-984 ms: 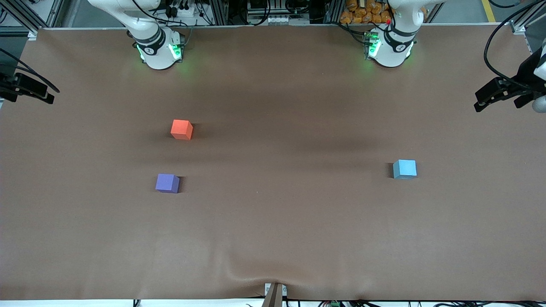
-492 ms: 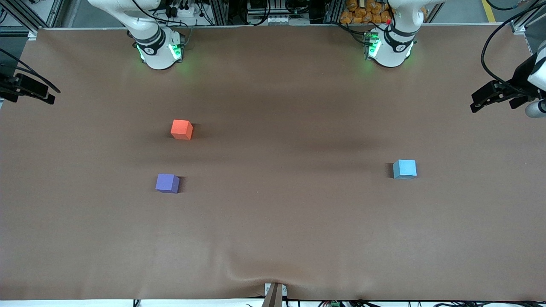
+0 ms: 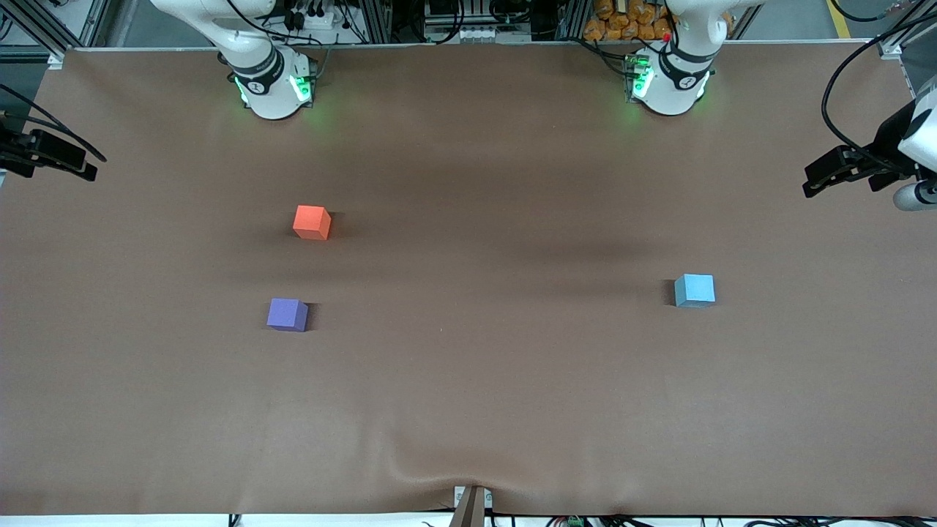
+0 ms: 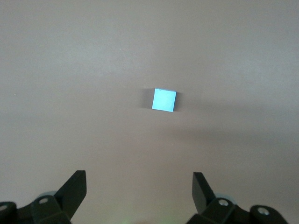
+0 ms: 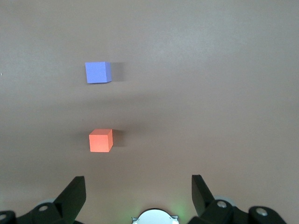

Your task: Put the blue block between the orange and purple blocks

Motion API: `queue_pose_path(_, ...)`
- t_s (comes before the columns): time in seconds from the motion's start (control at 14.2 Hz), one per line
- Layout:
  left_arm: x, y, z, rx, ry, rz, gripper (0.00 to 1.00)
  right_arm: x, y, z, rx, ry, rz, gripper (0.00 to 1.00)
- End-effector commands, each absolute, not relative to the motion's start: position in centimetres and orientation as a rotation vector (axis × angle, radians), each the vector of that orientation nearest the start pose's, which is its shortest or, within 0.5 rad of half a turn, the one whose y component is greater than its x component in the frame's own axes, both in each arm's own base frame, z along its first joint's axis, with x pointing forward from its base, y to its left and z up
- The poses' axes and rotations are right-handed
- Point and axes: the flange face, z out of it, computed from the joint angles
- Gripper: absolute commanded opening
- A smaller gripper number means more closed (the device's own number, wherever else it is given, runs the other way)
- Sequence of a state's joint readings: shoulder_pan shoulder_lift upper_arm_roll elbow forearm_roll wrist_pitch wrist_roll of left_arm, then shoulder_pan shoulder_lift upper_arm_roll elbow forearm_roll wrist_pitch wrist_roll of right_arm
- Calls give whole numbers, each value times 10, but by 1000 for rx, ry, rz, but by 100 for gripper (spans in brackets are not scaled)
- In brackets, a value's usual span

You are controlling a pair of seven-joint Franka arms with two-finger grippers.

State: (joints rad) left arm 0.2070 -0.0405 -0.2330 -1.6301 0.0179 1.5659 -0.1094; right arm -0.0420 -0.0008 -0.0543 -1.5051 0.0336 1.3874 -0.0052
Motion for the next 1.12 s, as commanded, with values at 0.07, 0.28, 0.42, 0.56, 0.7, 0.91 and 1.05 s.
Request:
queue_pose_path(0.07, 542, -13, 614, -3133, -111, 63, 100, 532, -50, 639, -3089, 145, 175, 100)
queue_pose_path(0.28, 546, -14, 603, -3143, -109, 98, 100, 532, -50, 639, -3089, 145, 175, 100)
queue_pose_path(0.42, 545, -19, 583, -3144, -98, 161, 100, 532, -50, 638, -3089, 145, 177, 100)
queue_pose_path(0.56, 545, -20, 548, -3140, -100, 192, 100, 532, -50, 638, -3089, 145, 177, 100)
queue_pose_path(0.7, 548, -20, 505, -3143, -100, 183, 100, 532, -50, 638, -3089, 145, 177, 100)
queue_pose_path(0.91, 558, -20, 440, -3159, -97, 141, 100, 532, -50, 638, -3088, 147, 179, 100)
queue_pose_path(1.05, 563, -20, 394, -3171, -98, 126, 100, 532, -50, 638, -3088, 145, 179, 100)
